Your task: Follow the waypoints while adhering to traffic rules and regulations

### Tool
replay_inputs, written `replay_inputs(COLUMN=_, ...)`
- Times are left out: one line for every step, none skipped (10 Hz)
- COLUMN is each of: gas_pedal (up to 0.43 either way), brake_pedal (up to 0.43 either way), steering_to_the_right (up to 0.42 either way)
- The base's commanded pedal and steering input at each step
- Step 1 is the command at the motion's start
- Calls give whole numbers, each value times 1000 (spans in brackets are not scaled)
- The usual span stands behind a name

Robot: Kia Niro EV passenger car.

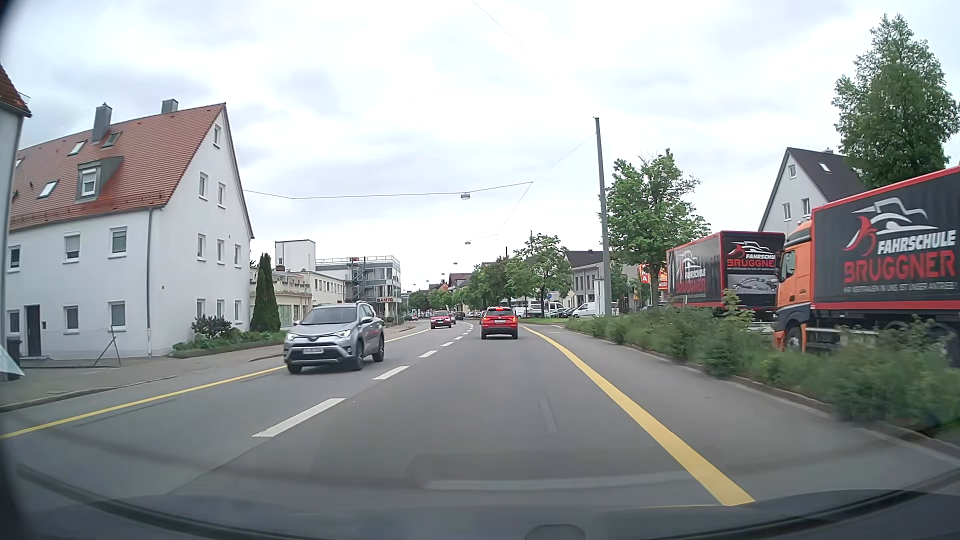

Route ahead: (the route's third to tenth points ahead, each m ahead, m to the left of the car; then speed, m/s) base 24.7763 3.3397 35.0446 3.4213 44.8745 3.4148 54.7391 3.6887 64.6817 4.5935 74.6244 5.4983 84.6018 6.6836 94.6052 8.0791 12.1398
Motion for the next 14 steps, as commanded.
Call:
replay_inputs(gas_pedal=150, brake_pedal=0, steering_to_the_right=-3)
replay_inputs(gas_pedal=150, brake_pedal=0, steering_to_the_right=-3)
replay_inputs(gas_pedal=150, brake_pedal=0, steering_to_the_right=-3)
replay_inputs(gas_pedal=150, brake_pedal=0, steering_to_the_right=-3)
replay_inputs(gas_pedal=150, brake_pedal=0, steering_to_the_right=-3)
replay_inputs(gas_pedal=150, brake_pedal=0, steering_to_the_right=-3)
replay_inputs(gas_pedal=150, brake_pedal=0, steering_to_the_right=-3)
replay_inputs(gas_pedal=150, brake_pedal=0, steering_to_the_right=-3)
replay_inputs(gas_pedal=150, brake_pedal=0, steering_to_the_right=-3)
replay_inputs(gas_pedal=150, brake_pedal=0, steering_to_the_right=-3)
replay_inputs(gas_pedal=150, brake_pedal=0, steering_to_the_right=-3)
replay_inputs(gas_pedal=150, brake_pedal=0, steering_to_the_right=-3)
replay_inputs(gas_pedal=150, brake_pedal=0, steering_to_the_right=-5)
replay_inputs(gas_pedal=177, brake_pedal=0, steering_to_the_right=-6)
